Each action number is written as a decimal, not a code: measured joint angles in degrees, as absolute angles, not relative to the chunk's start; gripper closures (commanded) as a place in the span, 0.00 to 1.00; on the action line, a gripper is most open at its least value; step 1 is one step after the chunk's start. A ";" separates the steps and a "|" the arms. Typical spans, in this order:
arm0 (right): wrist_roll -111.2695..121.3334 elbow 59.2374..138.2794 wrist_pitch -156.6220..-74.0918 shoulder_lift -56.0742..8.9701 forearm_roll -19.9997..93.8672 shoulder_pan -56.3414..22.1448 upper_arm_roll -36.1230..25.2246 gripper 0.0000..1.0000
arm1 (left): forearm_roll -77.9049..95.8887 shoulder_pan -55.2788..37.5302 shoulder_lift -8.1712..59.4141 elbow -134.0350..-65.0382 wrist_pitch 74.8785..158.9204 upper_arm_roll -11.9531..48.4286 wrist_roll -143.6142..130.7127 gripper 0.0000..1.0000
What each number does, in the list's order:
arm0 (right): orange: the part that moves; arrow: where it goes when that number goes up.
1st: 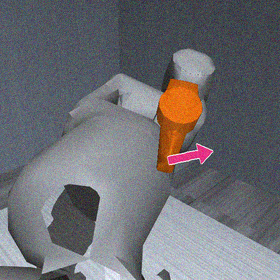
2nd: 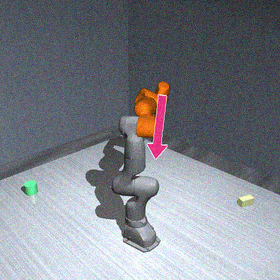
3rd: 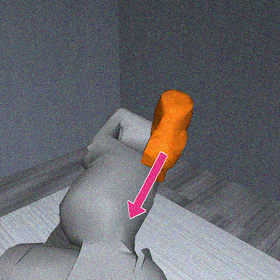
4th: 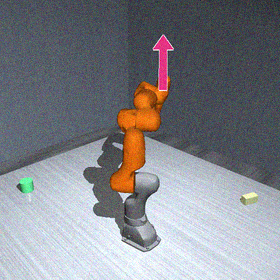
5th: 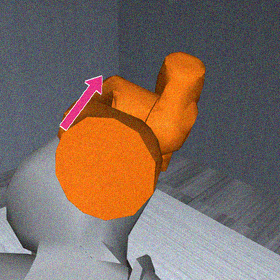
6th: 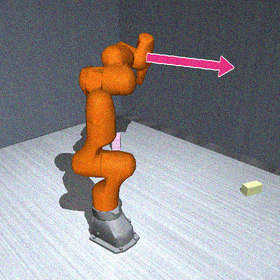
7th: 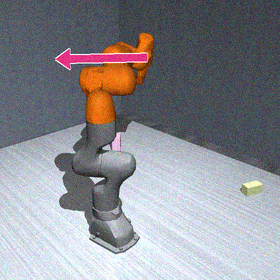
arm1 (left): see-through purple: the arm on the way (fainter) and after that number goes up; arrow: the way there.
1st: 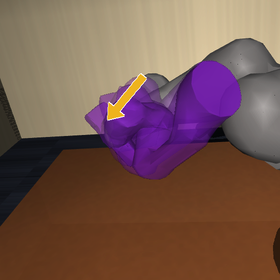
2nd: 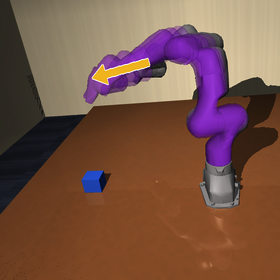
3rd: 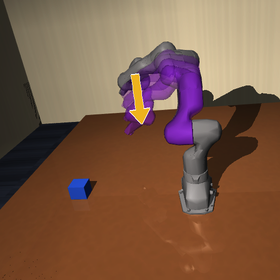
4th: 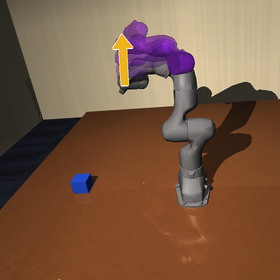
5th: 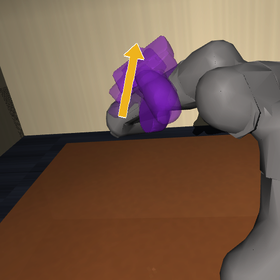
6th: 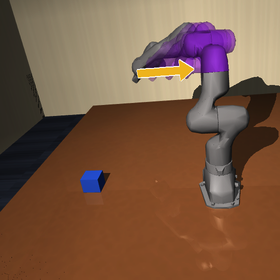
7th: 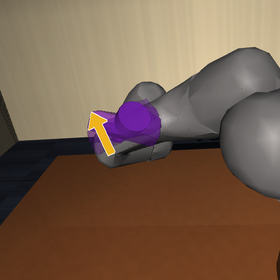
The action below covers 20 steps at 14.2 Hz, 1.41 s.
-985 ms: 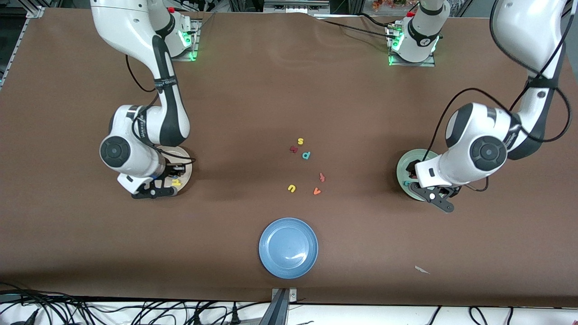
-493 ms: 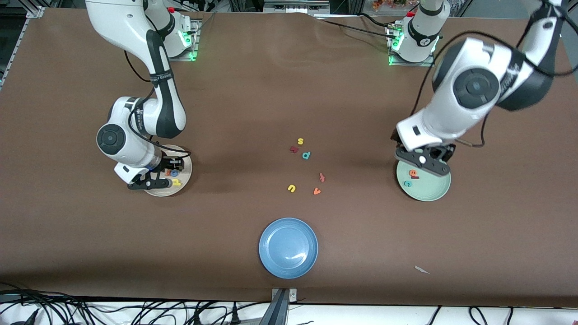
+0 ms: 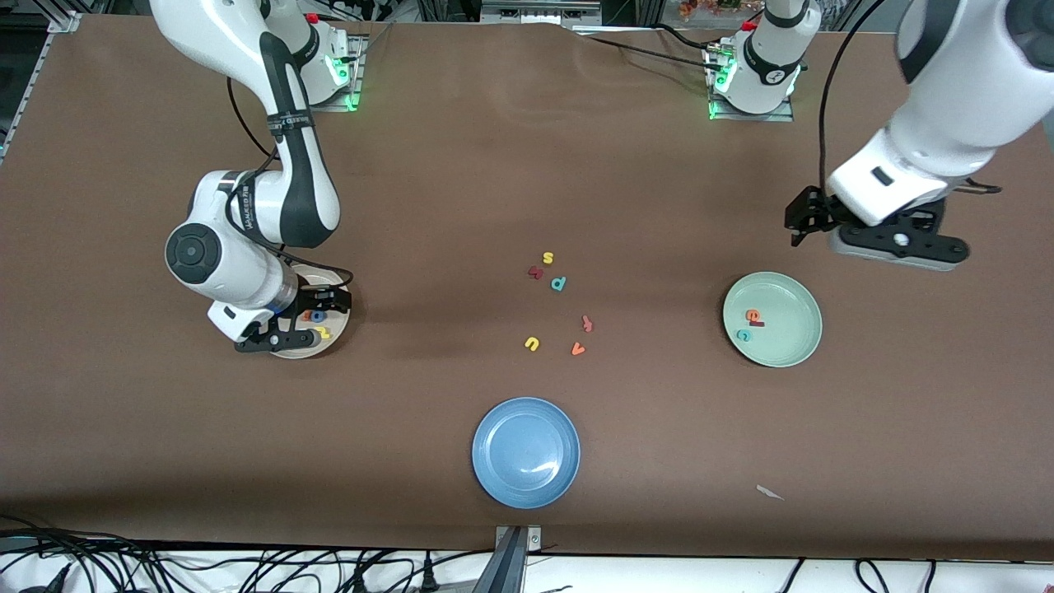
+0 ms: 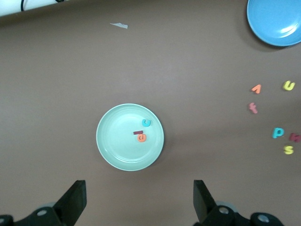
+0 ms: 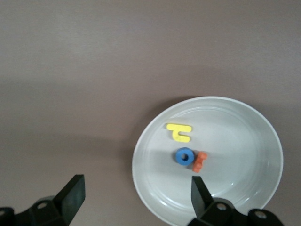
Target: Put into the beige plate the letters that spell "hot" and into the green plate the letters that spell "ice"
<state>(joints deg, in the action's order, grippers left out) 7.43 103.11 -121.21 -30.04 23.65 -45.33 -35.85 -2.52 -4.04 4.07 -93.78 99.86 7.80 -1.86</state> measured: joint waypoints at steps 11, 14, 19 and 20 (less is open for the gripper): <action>4.91 91.91 -103.03 -23.55 10.13 -25.38 -17.36 0.00 | -1.95 -6.18 4.21 -92.34 97.45 1.35 -1.98 0.00; 4.94 91.87 -99.14 -19.17 5.96 -17.66 -11.42 0.00 | -1.95 -6.21 4.26 -92.34 97.23 1.36 -1.98 0.00; 4.89 91.82 -91.98 -10.12 0.68 -12.87 -8.48 0.00 | -2.20 -6.22 4.26 -92.27 96.77 1.43 -1.97 0.00; 4.89 91.82 -91.12 -8.27 0.61 -11.92 -8.16 0.00 | -2.22 -6.23 4.27 -92.22 96.77 1.46 -1.97 0.00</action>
